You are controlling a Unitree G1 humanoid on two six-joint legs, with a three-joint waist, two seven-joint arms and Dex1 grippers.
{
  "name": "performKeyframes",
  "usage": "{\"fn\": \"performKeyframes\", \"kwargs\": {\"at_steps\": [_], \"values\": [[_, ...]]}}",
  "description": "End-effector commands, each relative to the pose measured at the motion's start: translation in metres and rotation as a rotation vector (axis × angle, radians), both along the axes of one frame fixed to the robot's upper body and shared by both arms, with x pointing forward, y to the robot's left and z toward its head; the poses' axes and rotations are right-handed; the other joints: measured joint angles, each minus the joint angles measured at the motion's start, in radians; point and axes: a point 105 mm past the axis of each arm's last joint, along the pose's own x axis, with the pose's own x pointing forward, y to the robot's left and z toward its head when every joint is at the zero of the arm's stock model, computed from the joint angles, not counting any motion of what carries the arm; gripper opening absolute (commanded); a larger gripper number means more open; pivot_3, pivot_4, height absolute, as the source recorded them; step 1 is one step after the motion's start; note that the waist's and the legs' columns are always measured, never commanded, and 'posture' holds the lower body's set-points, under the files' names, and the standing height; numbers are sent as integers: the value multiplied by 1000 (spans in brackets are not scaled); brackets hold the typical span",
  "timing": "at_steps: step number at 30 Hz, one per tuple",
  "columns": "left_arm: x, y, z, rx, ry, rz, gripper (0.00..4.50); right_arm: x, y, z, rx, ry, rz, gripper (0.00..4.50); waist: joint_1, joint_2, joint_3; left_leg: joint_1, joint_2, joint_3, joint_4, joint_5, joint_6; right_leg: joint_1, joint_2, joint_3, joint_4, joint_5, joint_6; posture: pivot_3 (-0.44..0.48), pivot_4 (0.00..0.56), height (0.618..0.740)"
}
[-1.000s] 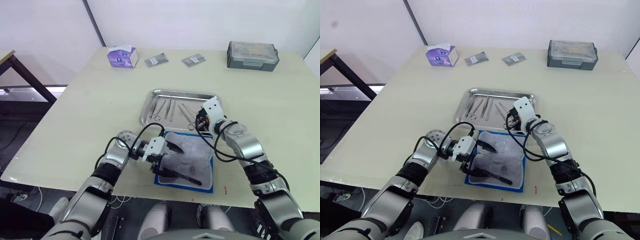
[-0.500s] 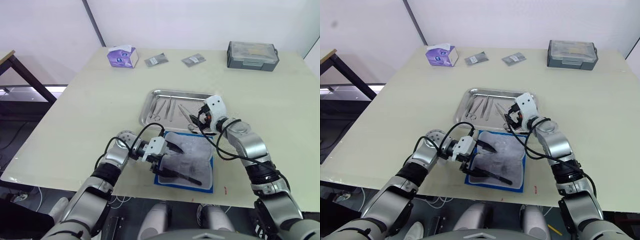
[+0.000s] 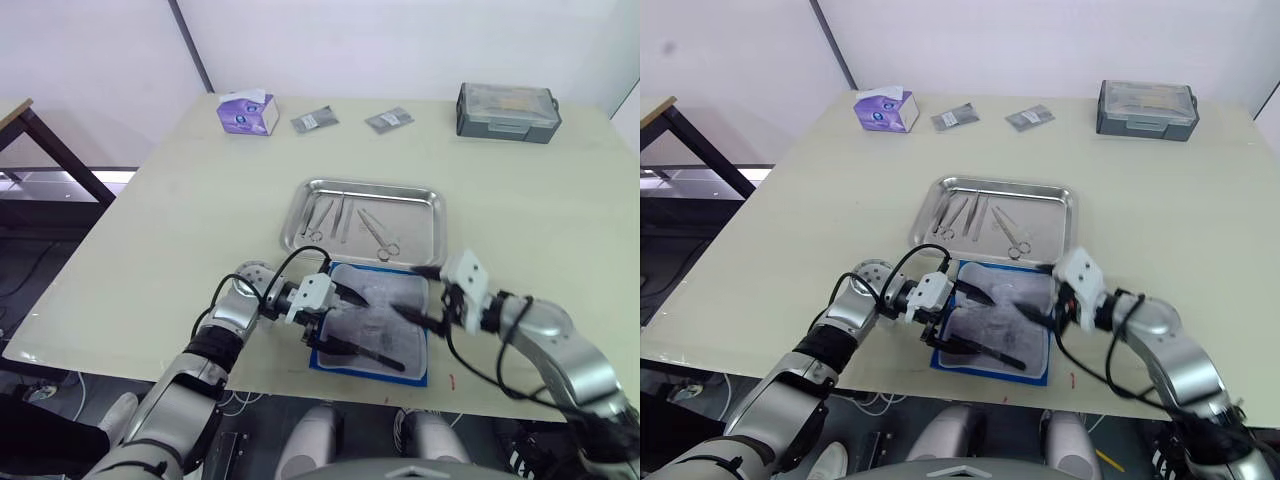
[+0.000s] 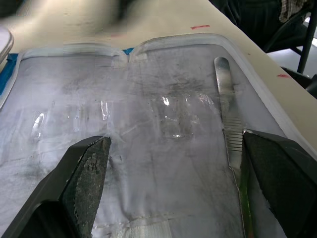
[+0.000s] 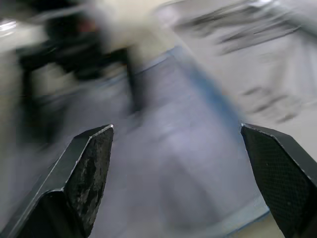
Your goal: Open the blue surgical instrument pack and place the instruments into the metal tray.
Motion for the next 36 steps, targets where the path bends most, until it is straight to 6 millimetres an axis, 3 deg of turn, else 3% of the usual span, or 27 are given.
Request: {"fn": "performKeyframes", "kwargs": {"at_steps": [1,14,36], "values": [[-28,6,-42,143,147,-57,4500,-16,11,9,-2,-55,108,4275,-1,-1,0,0,0,0,0,0,0,0,0,0,0,0,0,0,150,734],[-35,9,-44,160,156,-86,4500,-31,7,-16,-125,-36,191,4275,0,-4,2,0,0,-1,-1,0,0,0,0,-1,-1,0,0,0,150,734],[-35,14,-43,180,153,-107,4500,-34,4,-42,-274,-92,270,4275,-2,-5,2,0,0,-1,-2,0,0,0,0,-1,-1,0,0,0,150,734]]}}
